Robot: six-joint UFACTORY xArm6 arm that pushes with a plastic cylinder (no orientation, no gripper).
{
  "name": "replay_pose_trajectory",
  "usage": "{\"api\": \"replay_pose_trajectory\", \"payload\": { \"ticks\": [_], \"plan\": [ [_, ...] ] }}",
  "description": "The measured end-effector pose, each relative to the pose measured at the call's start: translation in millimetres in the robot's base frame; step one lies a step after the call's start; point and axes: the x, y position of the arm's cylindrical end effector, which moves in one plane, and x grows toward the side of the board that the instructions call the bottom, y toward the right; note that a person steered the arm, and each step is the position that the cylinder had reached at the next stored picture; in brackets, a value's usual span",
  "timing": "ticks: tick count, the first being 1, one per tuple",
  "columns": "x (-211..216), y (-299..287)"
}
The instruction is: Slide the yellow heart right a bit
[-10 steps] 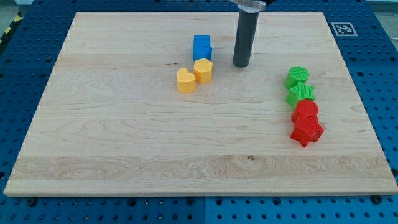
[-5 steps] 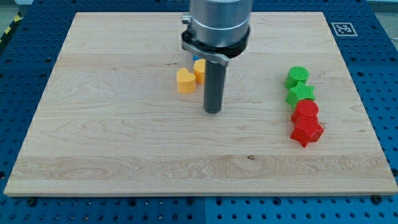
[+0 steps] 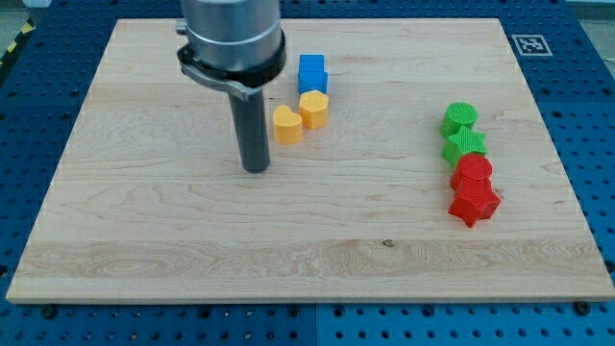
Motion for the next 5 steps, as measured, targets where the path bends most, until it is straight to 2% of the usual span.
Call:
{"api": "replay_pose_trajectory", "payload": {
  "ticks": [1,2,5],
  "plan": [
    [-48.4,-12.3],
    [-63.9,-5.3],
    [-36.8,36.2]
  ]
}}
